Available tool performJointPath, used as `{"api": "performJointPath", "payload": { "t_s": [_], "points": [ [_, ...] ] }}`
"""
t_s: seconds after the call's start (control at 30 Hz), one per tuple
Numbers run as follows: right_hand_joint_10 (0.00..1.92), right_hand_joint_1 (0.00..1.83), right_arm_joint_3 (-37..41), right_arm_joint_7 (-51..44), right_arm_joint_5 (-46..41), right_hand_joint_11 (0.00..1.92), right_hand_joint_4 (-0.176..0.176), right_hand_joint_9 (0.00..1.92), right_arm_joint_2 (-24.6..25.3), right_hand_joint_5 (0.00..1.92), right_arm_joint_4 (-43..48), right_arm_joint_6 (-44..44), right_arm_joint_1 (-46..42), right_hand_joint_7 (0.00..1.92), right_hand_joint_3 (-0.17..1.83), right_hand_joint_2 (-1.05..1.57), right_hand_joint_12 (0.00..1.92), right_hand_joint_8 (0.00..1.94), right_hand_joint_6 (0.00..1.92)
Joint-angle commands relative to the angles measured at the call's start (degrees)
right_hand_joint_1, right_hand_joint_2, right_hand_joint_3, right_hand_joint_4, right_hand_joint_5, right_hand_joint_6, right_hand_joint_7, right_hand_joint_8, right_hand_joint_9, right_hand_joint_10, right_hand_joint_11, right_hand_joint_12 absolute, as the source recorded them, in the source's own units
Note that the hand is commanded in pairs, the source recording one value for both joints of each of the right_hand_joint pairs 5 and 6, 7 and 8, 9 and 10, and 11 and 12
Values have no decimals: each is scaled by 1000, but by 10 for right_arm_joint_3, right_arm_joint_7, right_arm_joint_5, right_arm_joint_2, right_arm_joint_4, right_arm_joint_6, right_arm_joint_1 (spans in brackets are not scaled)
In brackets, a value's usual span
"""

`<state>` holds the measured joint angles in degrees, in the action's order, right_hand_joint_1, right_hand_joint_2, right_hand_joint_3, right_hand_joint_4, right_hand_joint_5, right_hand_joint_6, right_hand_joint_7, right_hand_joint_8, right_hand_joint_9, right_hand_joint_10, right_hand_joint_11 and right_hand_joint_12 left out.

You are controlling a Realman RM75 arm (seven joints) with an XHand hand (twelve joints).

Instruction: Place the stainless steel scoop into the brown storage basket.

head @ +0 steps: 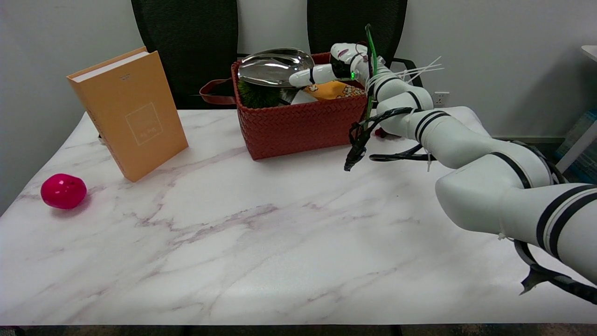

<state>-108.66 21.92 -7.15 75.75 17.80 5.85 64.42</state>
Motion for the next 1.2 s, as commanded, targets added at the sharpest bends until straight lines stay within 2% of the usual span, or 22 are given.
{"api": "performJointPath", "payload": {
  "t_s": [0.03, 0.2, 0.37, 0.53, 0.63, 0.7, 0.8, 0.97, 1.07, 1.13, 1.2],
  "points": [
    [1911, 181, -7, -1, -10, 1920, 0, 1911, 4, 1846, -2, 1, -12, 1920, -175, 324, 1920, 1920, 1846],
    [1678, 160, -7, -1, -10, 1917, 0, 1678, 5, 1789, -2, 3, -12, 1920, -175, 399, 1917, 1920, 1789],
    [1541, 139, -7, -1, -10, 1769, 0, 1541, 5, 1697, -1, 4, -13, 1883, -175, 467, 1769, 1883, 1697],
    [1277, 127, -7, -1, -10, 1588, 0, 1277, 3, 1422, 5, 4, -15, 1641, -175, 503, 1588, 1641, 1422],
    [1060, 122, -7, -1, -10, 1479, 0, 1060, 1, 1098, 10, 2, -17, 1393, -170, 535, 1479, 1393, 1098],
    [843, 107, -1, -3, -14, 1367, 0, 843, 0, 768, 9, 3, -22, 1139, -165, 565, 1367, 1139, 768],
    [665, 100, -6, -1, -10, 1306, 0, 665, -1, 505, 18, 4, -19, 988, -167, 580, 1306, 988, 505],
    [351, 90, -2, -1, -10, 1218, 0, 351, -6, 373, 40, 4, -24, 608, -161, 612, 1218, 608, 373],
    [320, 88, -1, -1, -10, 1202, 0, 320, -11, 312, 57, 3, -29, 517, -158, 621, 1202, 517, 312],
    [278, 84, -1, -1, -11, 1183, 0, 278, -15, 241, 73, 1, -33, 359, -153, 634, 1183, 359, 241],
    [269, 85, 1, -1, -11, 1231, 0, 269, -18, 202, 84, 2, -36, 298, -156, 635, 1231, 298, 202]
  ]
}}
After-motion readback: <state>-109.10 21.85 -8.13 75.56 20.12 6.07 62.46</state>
